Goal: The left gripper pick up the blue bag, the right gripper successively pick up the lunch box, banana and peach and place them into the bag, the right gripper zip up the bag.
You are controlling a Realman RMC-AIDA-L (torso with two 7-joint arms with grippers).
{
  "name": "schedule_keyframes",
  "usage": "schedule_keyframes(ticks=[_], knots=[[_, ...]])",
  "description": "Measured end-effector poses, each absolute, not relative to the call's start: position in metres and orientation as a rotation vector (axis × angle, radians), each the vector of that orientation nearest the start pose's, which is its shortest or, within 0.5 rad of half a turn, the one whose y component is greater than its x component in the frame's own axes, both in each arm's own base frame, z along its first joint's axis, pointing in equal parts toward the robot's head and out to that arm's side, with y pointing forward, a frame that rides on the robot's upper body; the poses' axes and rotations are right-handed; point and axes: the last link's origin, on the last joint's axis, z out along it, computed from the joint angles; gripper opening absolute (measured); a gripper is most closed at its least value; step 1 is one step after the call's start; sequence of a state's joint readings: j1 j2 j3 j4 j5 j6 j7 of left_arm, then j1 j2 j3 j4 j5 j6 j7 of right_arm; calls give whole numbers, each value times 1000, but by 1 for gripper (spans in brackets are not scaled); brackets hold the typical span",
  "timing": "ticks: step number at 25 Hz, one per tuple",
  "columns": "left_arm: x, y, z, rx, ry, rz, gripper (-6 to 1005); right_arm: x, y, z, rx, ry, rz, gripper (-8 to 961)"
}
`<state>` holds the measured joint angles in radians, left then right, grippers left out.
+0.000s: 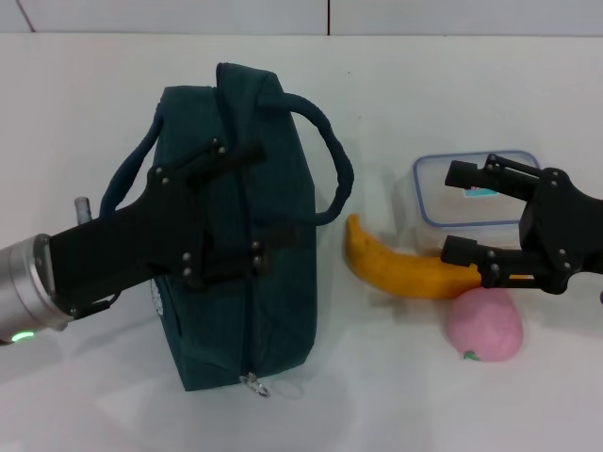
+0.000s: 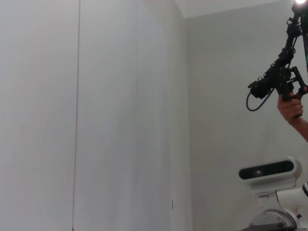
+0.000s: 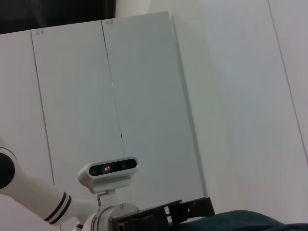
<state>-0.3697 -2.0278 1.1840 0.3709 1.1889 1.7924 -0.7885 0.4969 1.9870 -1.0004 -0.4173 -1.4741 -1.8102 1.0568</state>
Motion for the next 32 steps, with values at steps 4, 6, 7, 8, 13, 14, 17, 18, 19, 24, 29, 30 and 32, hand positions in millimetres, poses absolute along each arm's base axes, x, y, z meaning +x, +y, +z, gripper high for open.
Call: schedule_keyframes(ticks=[4,6,7,8,13,14,17,18,19,24,29,30,32], knots=[[-250,262,-6,-2486,-118,-1330,875,236,293,8,-2728,242,1256,865],[-250,262,-6,-2486,-117,-1329,875,235,294,8,-2726,242,1257,864],[-250,262,-6,-2486,-116,-1329,875,235,294,8,-2725,242,1258,863],[-250,262,-6,-2486,-116,-1328,874,235,294,9,-2722,242,1259,863],[-249,263,-2,-2483,-111,-1352,874,235,294,9,-2717,242,1261,860],[-247,263,2,-2487,-116,-1369,874,236,294,9,-2716,243,1262,859],[-242,265,11,-2511,-147,-1401,874,236,294,10,-2710,245,1263,857],[-237,272,31,-2550,-246,-1417,874,236,294,10,-2709,245,1263,856],[-236,275,36,-2560,-288,-1413,874,236,294,10,-2709,245,1263,856],[-248,294,73,-2552,-690,-1298,873,234,296,11,-2709,237,1263,852],[-259,298,72,-2539,-857,-1175,873,232,298,10,-2709,231,1261,849],[-261,298,70,-2537,-874,-1156,873,232,298,10,-2709,232,1261,849],[-264,298,67,-2526,-894,-1139,873,232,299,10,-2708,232,1262,847]])
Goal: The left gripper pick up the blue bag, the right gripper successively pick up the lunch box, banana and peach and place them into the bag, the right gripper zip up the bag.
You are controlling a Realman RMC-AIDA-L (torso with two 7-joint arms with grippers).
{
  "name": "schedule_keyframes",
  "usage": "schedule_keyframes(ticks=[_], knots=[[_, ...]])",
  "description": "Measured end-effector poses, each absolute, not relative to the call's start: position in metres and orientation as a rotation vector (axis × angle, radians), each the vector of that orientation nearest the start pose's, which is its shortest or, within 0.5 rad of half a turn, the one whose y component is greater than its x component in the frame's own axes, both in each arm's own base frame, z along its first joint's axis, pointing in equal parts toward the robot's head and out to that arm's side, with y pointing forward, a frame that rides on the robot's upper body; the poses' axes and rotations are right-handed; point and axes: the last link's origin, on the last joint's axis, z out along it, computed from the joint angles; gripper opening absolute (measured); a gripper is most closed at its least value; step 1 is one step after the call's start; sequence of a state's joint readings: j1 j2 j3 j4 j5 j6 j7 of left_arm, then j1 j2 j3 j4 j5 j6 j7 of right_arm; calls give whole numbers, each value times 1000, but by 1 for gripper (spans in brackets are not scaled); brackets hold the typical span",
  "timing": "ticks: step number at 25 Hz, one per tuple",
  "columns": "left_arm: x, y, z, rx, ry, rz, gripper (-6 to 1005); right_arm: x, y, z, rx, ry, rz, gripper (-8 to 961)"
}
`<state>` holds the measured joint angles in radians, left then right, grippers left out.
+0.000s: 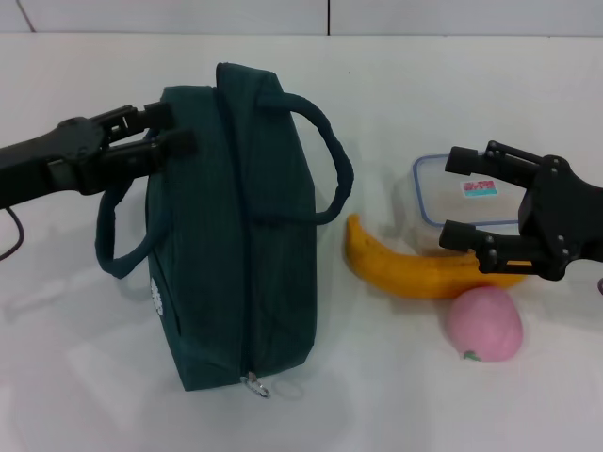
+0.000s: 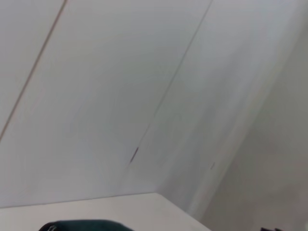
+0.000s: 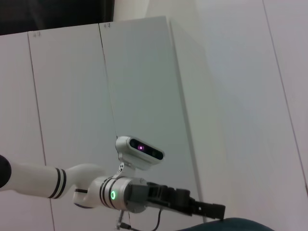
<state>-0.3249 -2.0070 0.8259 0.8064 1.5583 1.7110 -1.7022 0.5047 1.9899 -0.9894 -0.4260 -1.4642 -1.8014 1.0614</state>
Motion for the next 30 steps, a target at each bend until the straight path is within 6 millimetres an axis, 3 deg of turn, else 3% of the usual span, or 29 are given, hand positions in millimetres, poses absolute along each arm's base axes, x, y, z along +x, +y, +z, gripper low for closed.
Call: schedule_keyframes(ticks=[13,22,30], knots=[[-270,297,72,-2480,-925,-1141,872,232,299,11,-2702,232,1265,839],[-269,287,95,-2430,-899,-1100,871,232,300,12,-2700,232,1264,833],[-264,286,83,-2434,-963,-1015,871,229,304,12,-2696,214,1252,828]])
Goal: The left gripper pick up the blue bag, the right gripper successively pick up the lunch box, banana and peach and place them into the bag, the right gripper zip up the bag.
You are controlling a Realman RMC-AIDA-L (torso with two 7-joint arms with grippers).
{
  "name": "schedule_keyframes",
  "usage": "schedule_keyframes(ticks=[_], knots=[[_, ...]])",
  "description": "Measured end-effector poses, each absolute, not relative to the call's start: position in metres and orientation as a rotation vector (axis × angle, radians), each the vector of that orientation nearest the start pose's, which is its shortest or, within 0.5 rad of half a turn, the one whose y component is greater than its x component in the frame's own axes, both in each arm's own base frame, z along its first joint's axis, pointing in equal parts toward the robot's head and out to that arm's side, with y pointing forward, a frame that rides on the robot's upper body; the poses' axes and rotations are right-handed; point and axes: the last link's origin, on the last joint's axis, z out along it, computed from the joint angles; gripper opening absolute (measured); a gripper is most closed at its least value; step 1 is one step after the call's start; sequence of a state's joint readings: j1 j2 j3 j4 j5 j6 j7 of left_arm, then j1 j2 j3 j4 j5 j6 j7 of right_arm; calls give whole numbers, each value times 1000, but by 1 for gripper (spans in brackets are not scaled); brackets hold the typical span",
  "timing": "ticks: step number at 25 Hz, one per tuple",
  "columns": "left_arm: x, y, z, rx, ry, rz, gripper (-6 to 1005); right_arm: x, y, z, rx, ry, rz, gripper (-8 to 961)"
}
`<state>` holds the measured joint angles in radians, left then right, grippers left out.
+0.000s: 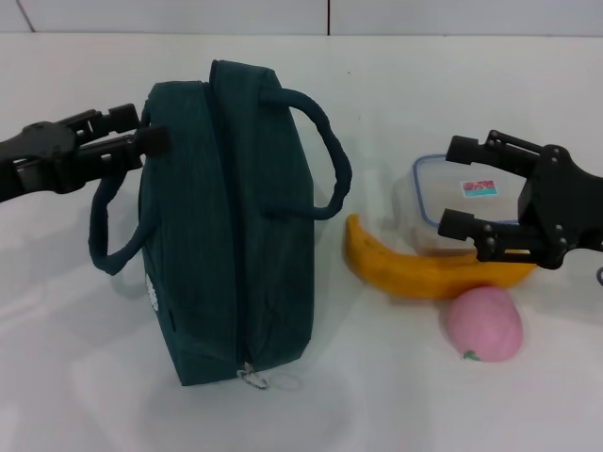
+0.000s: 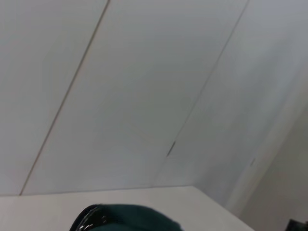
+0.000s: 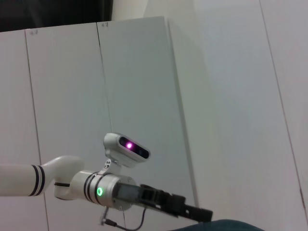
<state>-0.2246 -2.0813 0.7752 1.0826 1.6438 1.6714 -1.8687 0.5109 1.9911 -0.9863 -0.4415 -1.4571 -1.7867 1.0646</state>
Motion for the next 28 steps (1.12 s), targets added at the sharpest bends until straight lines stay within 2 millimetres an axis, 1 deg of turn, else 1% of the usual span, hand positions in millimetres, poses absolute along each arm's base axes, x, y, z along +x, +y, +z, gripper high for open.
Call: schedule_keyframes(ticks=[5,9,19,28], knots=[[-263,293,78,-2432,-1015,-993,870,226,305,10,-2697,210,1258,825],[-264,301,72,-2432,-1043,-938,870,226,305,9,-2694,213,1254,822],[-260,321,58,-2424,-1065,-904,797,226,306,9,-2685,219,1256,815],[-260,330,53,-2421,-989,-892,731,232,304,5,-2653,263,1253,810]])
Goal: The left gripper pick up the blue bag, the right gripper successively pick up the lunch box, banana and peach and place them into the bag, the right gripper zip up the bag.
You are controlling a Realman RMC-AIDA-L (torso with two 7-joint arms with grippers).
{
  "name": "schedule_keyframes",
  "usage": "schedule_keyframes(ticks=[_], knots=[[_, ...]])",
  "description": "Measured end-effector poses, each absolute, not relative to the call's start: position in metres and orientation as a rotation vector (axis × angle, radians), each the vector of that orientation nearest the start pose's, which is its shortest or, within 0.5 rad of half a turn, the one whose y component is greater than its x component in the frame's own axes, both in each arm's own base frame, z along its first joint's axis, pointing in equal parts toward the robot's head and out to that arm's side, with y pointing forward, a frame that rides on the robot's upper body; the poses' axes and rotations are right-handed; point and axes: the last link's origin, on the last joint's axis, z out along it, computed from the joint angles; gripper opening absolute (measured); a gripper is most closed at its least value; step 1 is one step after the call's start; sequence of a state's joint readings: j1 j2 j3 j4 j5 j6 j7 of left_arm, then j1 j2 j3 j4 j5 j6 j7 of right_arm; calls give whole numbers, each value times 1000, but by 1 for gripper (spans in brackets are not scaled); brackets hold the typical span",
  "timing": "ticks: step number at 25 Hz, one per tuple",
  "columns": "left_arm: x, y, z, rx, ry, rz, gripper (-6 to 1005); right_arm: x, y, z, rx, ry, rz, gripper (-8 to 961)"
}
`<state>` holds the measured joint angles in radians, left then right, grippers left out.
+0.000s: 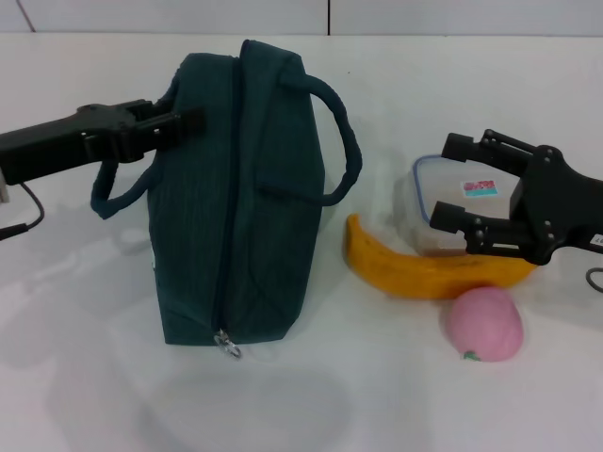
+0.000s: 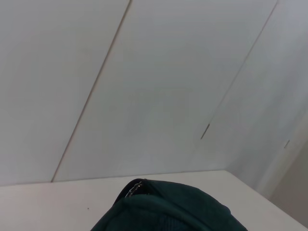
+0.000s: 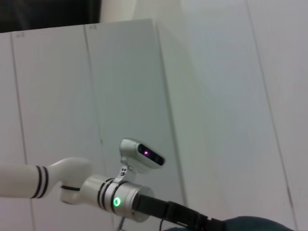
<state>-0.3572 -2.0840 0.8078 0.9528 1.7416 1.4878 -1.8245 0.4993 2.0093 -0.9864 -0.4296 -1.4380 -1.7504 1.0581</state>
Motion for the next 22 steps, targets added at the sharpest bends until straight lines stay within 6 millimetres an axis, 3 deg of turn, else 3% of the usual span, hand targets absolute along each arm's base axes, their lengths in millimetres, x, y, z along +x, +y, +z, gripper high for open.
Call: schedule_keyframes(ticks=[1,6,11,14,17,19,22], knots=[[-260,331,52,-2426,-978,-893,724,234,303,5,-2639,275,1253,809],[-257,333,46,-2439,-977,-903,497,242,299,3,-2542,373,1301,806],[-251,340,44,-2464,-961,-900,369,258,293,-2,-2237,606,1463,803],[-246,344,43,-2479,-943,-903,178,269,291,-7,-2094,772,1503,801],[-241,347,42,-2496,-926,-894,97,282,287,-5,-1904,924,1554,799],[-238,349,40,-2515,-913,-877,43,294,281,-5,-1677,1045,1599,797],[-235,351,38,-2529,-907,-870,43,302,274,-8,-1513,1131,1618,795]])
